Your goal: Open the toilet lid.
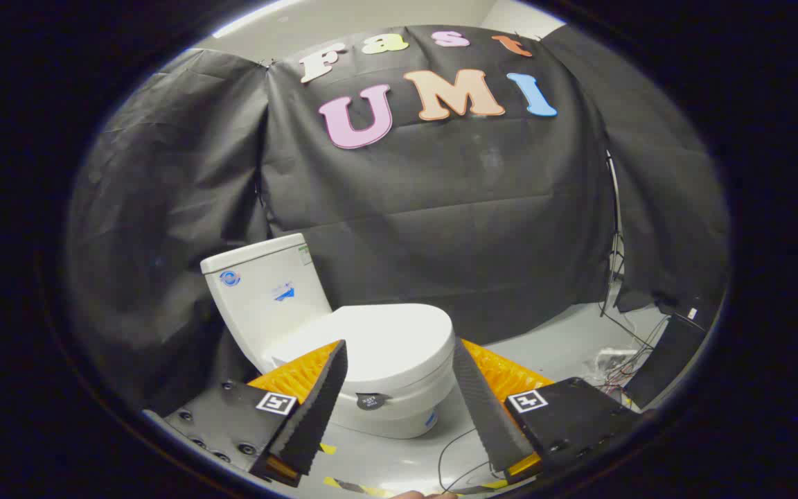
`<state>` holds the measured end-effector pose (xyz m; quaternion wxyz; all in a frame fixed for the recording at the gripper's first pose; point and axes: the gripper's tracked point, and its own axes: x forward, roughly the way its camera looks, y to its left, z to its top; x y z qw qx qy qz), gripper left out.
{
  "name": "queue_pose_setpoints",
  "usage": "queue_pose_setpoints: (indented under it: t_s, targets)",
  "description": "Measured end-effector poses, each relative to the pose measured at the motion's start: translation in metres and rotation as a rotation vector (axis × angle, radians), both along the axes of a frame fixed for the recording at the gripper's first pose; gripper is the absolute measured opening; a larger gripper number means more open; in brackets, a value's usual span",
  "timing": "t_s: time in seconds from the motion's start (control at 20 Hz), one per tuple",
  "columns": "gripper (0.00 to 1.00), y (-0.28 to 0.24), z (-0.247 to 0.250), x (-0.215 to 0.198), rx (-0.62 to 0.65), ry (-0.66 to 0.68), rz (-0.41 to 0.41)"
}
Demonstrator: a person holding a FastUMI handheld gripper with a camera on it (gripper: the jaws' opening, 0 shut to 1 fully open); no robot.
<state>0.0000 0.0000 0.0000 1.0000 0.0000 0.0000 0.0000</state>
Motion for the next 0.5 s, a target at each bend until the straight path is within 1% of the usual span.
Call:
queue_pose_setpoints:
  t_s: [0.25,0.5]
  targets:
    - [0.95,-0.0007,0.0017,0.0003,0.002,-0.003,0.0]
    - [0.95,-0.0004,-0.007,0.0049,0.004,0.028,0.001]
